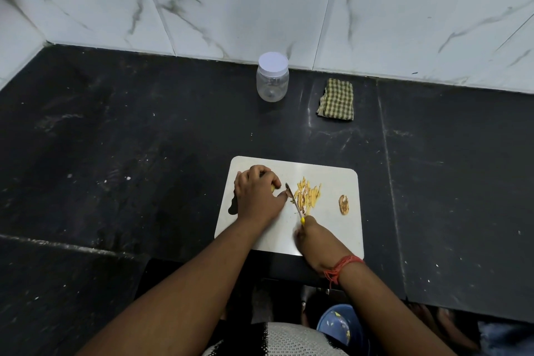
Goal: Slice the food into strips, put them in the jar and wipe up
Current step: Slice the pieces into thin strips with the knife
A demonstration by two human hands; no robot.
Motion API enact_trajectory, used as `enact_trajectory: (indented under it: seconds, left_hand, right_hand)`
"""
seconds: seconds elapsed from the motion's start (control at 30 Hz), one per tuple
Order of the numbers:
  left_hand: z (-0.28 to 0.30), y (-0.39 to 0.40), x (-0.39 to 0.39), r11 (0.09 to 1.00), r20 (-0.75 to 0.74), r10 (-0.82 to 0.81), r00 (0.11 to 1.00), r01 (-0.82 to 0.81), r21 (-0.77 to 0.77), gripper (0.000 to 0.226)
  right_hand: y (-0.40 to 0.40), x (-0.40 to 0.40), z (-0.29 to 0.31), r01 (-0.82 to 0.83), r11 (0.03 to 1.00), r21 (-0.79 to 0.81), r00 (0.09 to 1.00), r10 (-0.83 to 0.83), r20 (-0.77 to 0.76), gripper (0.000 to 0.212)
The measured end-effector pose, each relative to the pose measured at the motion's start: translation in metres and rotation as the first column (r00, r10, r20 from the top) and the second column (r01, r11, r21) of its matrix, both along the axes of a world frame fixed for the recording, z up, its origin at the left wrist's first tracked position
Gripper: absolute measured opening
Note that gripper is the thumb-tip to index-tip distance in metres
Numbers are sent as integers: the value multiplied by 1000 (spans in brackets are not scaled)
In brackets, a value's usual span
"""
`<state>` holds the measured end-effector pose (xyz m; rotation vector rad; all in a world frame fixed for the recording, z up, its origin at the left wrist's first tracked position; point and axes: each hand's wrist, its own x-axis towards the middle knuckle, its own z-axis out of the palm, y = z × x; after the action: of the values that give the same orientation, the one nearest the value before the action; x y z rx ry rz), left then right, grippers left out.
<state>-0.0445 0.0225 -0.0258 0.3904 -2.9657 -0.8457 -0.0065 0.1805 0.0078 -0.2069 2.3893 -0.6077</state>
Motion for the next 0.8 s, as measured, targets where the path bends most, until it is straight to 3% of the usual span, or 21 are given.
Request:
enact_trajectory:
  seconds: [0.27,0.4,0.6,0.7,0.8]
  left_hand:
    - [3,1,0,1000,14,2,1000,-2,8,20]
    - [4,1,0,1000,15,2,1000,-2,15,20]
    - [4,2,0,1000,33,6,999,-6,14,20]
    - [4,3,-1,1000,24,18,1000,-19,16,19]
    - [3,4,-1,999,26,28,999,-29,24,17]
  right_hand:
    - [1,-2,-8,62,998,-18,995,-61,77,23]
    - [6,1,-9,51,999,-1,996,-51,77,6]
    - [12,12,-9,33,999,8,997,-34,66,4]
    - [21,23,-1,-76,997,22,997,76,17,3]
    - [28,31,9,-13,994,-107,1000,14,3,9]
